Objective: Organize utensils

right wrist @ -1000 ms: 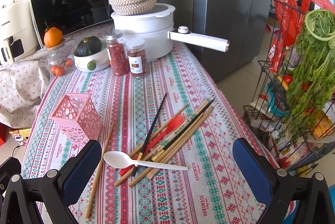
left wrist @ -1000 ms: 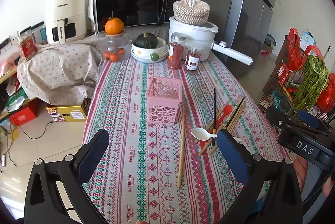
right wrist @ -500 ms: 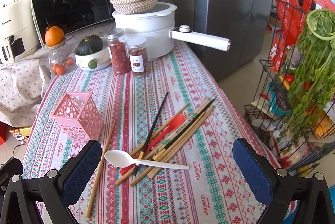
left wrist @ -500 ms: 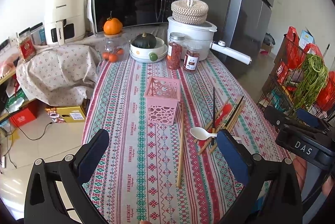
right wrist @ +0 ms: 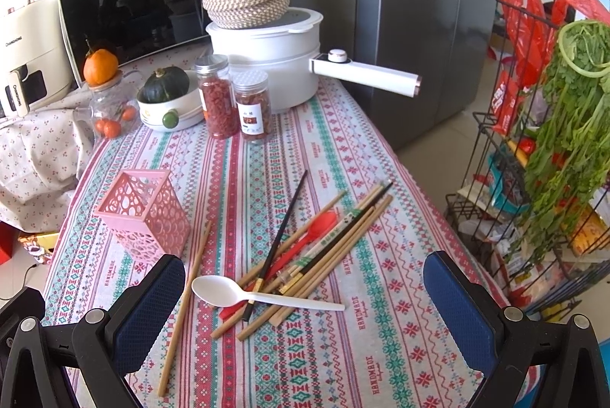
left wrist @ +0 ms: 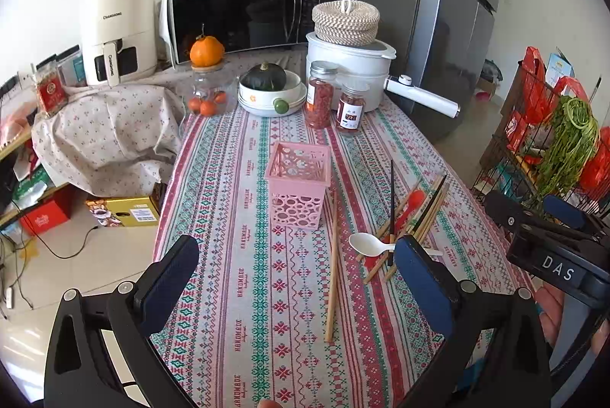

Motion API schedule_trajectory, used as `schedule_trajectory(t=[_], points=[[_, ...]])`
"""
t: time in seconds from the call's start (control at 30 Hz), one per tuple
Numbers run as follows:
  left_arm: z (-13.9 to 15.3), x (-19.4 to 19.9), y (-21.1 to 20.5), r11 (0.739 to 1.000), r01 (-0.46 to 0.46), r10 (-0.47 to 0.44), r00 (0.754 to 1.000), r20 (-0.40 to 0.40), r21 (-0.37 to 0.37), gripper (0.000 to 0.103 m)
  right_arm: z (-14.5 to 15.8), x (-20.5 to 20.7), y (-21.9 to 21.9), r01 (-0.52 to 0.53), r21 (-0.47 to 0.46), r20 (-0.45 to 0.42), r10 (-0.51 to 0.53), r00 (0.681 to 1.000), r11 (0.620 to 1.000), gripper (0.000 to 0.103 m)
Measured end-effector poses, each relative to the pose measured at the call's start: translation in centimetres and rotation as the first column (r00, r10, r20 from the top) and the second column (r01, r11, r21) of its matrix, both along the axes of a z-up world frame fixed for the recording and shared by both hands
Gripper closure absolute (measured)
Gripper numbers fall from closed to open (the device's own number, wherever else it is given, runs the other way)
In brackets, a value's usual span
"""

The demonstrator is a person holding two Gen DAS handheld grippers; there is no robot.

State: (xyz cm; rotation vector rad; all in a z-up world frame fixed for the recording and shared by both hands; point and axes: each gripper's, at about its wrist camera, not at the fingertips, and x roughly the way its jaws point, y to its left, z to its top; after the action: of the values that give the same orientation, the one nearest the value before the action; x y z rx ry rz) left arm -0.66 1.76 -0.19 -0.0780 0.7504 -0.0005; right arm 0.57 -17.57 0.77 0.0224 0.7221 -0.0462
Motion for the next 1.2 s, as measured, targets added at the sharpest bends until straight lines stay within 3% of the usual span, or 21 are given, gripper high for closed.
schedule_trajectory(t=[0.8,1.1,1.2], points=[[-0.1,1.2,0.3,0.999,0.017,-0.019,0.998,0.066,0.03,0.0,0.0,0.4,-0.1,-0.015,0.008,0.02,0.014,1.0,1.0,0.0],[0.2,3.6,-1.7,0.986,0.163,-0.163,0.986,-0.035,0.016,0.0,0.1,1.7,-2.2,0.01,-0.004,-0.038,-0.01,0.999,1.0,0.0],[0.8,4.5,-2.6,0.978,0.206,-0.207,0.977,-0.048,-0.026,0.0,0.7,2.8,-2.9,0.012,-0.019,-0.061,-0.013,0.998,1.0,0.0]])
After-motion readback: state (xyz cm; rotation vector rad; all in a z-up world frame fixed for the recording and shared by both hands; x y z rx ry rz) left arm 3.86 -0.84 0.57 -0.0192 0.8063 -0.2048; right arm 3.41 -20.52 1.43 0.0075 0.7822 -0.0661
